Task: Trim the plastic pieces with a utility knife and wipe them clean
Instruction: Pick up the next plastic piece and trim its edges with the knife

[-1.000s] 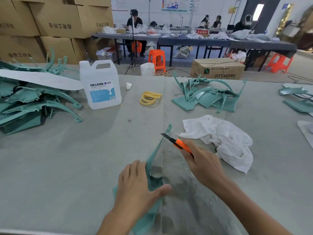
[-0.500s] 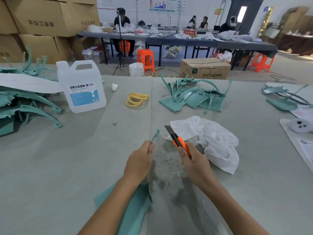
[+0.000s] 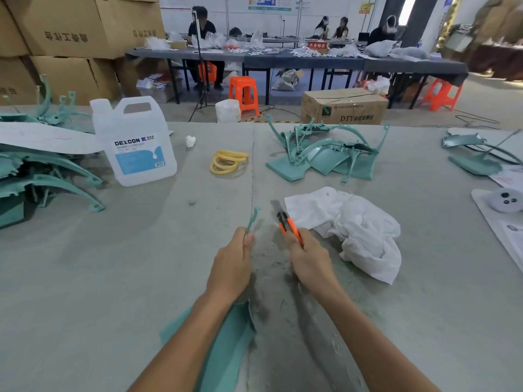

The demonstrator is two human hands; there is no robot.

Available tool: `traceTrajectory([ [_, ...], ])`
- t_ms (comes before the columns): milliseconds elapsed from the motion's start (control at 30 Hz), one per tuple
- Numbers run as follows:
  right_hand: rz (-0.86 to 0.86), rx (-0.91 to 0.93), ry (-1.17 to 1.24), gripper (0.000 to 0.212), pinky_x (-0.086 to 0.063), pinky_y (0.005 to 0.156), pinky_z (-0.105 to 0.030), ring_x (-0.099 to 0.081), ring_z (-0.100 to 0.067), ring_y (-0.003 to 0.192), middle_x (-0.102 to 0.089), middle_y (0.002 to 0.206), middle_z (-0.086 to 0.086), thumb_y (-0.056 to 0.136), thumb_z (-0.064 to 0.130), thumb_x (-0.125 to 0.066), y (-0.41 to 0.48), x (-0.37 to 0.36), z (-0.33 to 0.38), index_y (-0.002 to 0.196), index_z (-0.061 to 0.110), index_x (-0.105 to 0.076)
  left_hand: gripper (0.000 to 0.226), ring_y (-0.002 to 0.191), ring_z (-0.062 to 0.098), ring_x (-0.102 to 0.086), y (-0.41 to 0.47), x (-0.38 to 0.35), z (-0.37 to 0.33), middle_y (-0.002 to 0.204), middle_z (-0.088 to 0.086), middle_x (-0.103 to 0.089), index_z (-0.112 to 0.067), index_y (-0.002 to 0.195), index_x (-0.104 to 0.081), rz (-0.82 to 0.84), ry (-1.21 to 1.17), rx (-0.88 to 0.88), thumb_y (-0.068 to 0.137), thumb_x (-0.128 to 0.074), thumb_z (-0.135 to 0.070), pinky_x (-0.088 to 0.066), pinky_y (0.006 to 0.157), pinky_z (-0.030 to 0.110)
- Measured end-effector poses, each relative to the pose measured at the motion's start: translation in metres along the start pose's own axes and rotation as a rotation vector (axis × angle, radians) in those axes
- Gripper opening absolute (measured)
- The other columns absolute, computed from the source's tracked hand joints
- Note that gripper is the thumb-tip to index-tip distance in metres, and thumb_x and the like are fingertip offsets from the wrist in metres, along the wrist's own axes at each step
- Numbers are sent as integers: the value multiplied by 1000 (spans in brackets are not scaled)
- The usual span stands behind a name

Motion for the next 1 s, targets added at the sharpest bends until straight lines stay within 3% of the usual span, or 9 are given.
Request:
traceTrajectory([
  [100, -17, 21, 97, 32, -54, 66, -49, -57, -14, 57, -61, 63, 8, 94, 68, -38, -3, -6, 3, 94, 40, -54, 31, 63, 21, -54, 2, -2, 0, 69, -1, -58, -26, 86, -36, 13, 17, 6, 106, -26, -49, -37, 53, 35],
  [200, 46, 36, 112, 39, -51, 58, -46, -51, -12, 52, -56, 60, 8, 90, 73, -37, -9, -15, 7, 97, 38, -54, 33, 63, 22, -57, 3, -3, 1, 70, -1, -60, -26, 86, -37, 15, -6, 0, 105, -25, -51, -44, 58, 38],
  [367, -55, 49, -84, 27, -47, 59, -40, -57, -9, 55, -62, 63, 10, 100, 64, -36, -4, -5, 10, 92, 40, -48, 33, 65, 21, -57, 3, -3, 4, 71, -3, -60, -27, 86, -39, 9, -10, -20, 106, -25, -50, -46, 61, 40],
  [467, -77, 235, -292, 25, -46, 55, -37, -56, -9, 54, -58, 63, 5, 102, 61, -32, -8, 8, 9, 106, 41, -47, 33, 62, 16, -56, 4, -5, 5, 67, -5, -58, -29, 84, -40, -4, -24, -10, 105, -27, -51, -43, 56, 37],
  [567, -63, 371, -463, 37, -50, 58, -37, -56, -10, 63, -57, 76, 10, 103, 59, -28, -11, 17, 8, 119, 33, -50, 32, 65, 17, -56, 5, -6, 7, 68, -4, -59, -28, 86, -42, -6, -25, -3, 105, -28, -49, -45, 61, 41],
  [667, -73, 431, -535, 41, -49, 56, -38, -56, -12, 65, -55, 82, 14, 104, 60, -27, -10, 19, 8, 118, 30, -51, 31, 66, 17, -57, 5, -5, 7, 68, -4, -59, -28, 87, -44, -2, -44, 1, 106, -29, -48, -48, 66, 43],
  [833, -92, 501, -605, 45, -35, 49, -31, -44, -13, 60, -53, 83, 14, 101, 62, -24, -7, 25, 9, 120, 31, -51, 34, 66, 19, -57, 5, -5, 5, 67, -3, -58, -27, 88, -46, 6, -59, -1, 105, -28, -49, -49, 67, 47],
  [1000, -96, 541, -618, 44, -46, 49, -35, -42, -14, 59, -58, 81, 6, 101, 63, -23, -3, 30, 10, 118, 31, -47, 34, 69, 19, -58, 5, -5, 6, 69, -4, -59, -26, 89, -47, 2, -63, 6, 105, -28, -49, -50, 69, 46],
])
Point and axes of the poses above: each hand's wrist, its own y-axis towards the middle knuckle, its own x-axis out of the back of the hand, z = x × y, the point moved 2 cm from there along y, towards the middle knuckle
